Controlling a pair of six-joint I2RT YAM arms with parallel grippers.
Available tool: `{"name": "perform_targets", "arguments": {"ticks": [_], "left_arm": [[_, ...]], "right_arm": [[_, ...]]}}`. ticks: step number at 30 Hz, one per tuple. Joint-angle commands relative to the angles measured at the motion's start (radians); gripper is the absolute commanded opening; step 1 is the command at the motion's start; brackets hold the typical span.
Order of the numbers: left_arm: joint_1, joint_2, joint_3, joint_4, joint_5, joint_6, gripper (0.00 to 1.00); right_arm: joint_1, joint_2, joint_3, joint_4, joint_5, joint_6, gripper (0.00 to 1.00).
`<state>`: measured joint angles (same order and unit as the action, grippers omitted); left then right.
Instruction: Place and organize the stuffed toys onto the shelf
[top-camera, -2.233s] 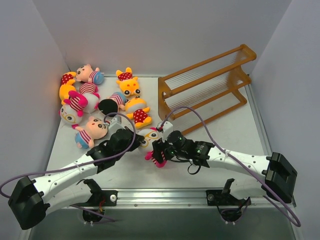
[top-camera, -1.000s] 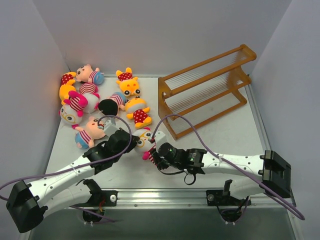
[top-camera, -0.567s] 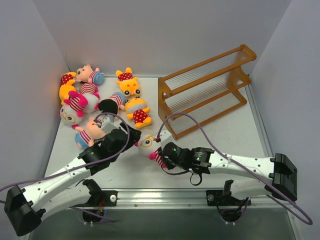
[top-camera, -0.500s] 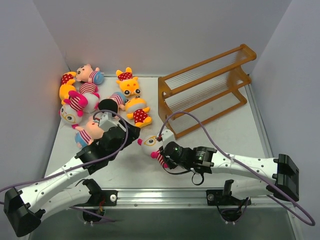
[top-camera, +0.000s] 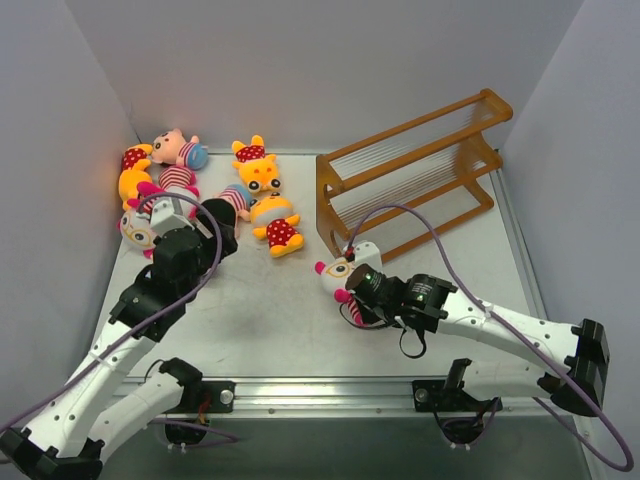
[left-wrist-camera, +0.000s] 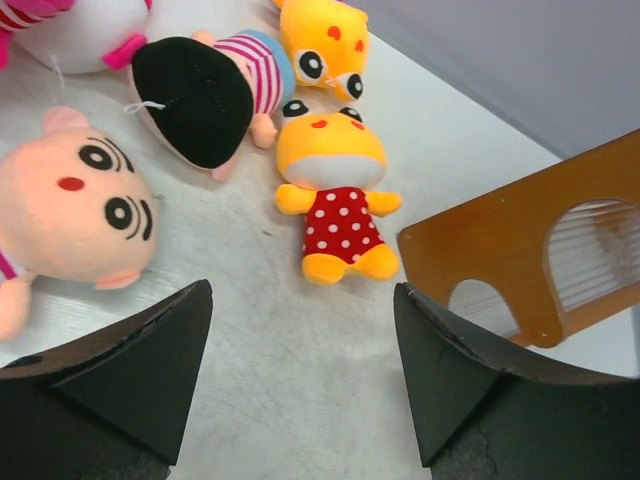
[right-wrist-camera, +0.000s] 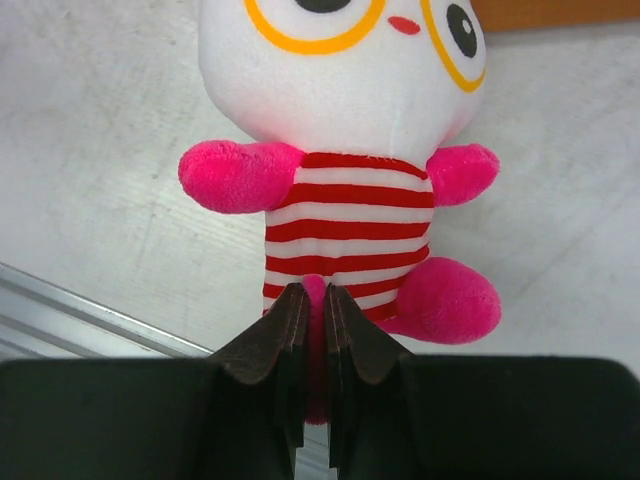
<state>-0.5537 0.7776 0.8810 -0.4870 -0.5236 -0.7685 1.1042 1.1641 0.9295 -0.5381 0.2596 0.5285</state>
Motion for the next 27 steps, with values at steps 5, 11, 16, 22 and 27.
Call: {"name": "perform_targets", "arguments": {"ticks": [5,11,16,22,27], "left_arm": [[0.168,0.0,0.026,-0.044,0.217,0.198,0.84],[0.209,-0.003,0.018,-0.006,0.254,0.307,0.85],[0.225,-0.008,0.039,0.005,0.267,0.395,0.85],[0.192,-0.038,0.029,0.037,0.22,0.506,0.85],[0.144,-0.092,0.003,0.039,0.152,0.54,0.85]], "right_arm": [[-0.131,-0.063,0.084,-0.189,0.085,0.015,0.0],[-0.274,-0.067,0.075,-0.123,0.099,-0.062,0.0],[-0.427,-0.075,0.022,0.033,-0.002,-0.108,0.0],[-0.561,-0.008,0.021,0.162,-0.037,-0.205,0.0],[-0.648,0.103,0.094,0.141,0.013,-0.394,0.0]]}}
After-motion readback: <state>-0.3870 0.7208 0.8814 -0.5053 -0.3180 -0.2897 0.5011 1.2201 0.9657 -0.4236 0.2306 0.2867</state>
